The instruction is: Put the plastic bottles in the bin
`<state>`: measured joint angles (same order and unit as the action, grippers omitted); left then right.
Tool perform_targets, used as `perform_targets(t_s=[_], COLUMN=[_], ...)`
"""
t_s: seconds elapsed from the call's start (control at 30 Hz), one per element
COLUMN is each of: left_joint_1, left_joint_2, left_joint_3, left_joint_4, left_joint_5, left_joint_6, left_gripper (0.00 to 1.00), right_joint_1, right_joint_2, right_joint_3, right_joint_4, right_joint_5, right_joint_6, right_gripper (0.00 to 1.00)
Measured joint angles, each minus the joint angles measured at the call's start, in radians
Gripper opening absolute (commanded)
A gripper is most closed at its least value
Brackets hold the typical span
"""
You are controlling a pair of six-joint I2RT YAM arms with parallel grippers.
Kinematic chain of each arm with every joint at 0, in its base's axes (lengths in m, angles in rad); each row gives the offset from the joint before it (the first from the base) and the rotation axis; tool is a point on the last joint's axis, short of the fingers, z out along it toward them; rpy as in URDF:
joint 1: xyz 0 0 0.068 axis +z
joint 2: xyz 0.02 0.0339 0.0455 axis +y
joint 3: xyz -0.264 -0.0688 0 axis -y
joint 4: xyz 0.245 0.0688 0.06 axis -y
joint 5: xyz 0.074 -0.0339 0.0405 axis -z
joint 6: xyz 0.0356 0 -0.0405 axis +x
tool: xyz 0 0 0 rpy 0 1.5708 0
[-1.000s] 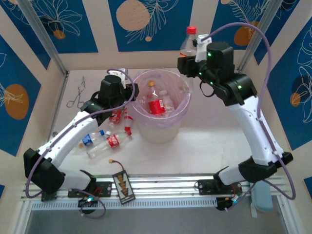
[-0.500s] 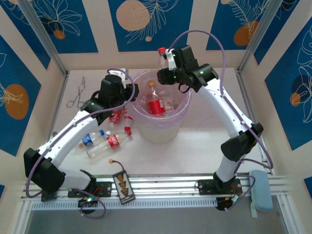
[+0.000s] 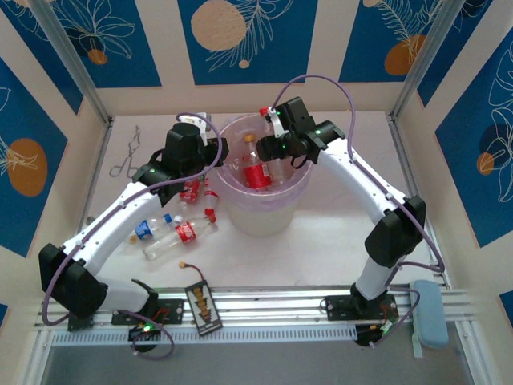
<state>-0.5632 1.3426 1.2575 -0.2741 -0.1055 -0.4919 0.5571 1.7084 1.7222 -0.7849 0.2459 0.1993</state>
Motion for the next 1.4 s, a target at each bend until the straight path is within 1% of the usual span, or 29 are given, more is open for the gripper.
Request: perform_targets(t_s=[0.03, 0.1, 0.23, 0.3, 0.5, 0.73, 0.83, 1.2, 1.27, 1.4], left_joint_1=[0.000, 0.000, 0.000, 0.000, 0.000, 0.000, 0.000, 0.000, 0.000, 0.000], left_joint_2=[0.000, 0.000, 0.000, 0.000, -0.005, -0.006, -0.006, -0.009, -0.009, -0.009], left_joint_3=[0.000, 0.000, 0.000, 0.000, -0.008, -0.010, -0.010, -0.014, -0.015, -0.015], left_joint_4=[0.000, 0.000, 0.000, 0.000, 0.006, 0.008, 0.008, 0.015, 0.017, 0.018], left_joint_5=[0.000, 0.000, 0.000, 0.000, 0.000, 0.000, 0.000, 0.000, 0.000, 0.000], left_joint_6=[0.000, 0.000, 0.000, 0.000, 0.000, 0.002, 0.003, 0.003, 0.003, 0.003], left_gripper=[0.32, 0.32, 0.32, 0.32, 0.32, 0.32, 0.32, 0.32, 0.32, 0.32], right_joint_1=[0.000, 0.000, 0.003, 0.006, 0.009, 0.012, 0.012, 0.013, 0.013, 0.019], right_joint_2=[-0.006, -0.014, -0.018, -0.021, -0.028, 0.042, 0.082, 0.087, 0.087, 0.082], right_joint_3=[-0.004, -0.003, 0.028, 0.050, 0.122, 0.150, 0.147, 0.089, 0.089, 0.101], right_joint_4=[-0.004, -0.007, -0.027, -0.031, -0.039, -0.038, -0.033, 0.004, 0.003, -0.020], right_joint_5=[-0.003, -0.009, -0.010, -0.010, 0.002, 0.029, 0.035, 0.035, 0.035, 0.034], right_joint_6=[0.004, 0.004, 0.003, 0.003, -0.001, -0.010, -0.008, -0.003, -0.003, 0.002], right_gripper=[0.81, 0.85, 0.86, 0.85, 0.74, 0.51, 0.49, 0.49, 0.50, 0.56])
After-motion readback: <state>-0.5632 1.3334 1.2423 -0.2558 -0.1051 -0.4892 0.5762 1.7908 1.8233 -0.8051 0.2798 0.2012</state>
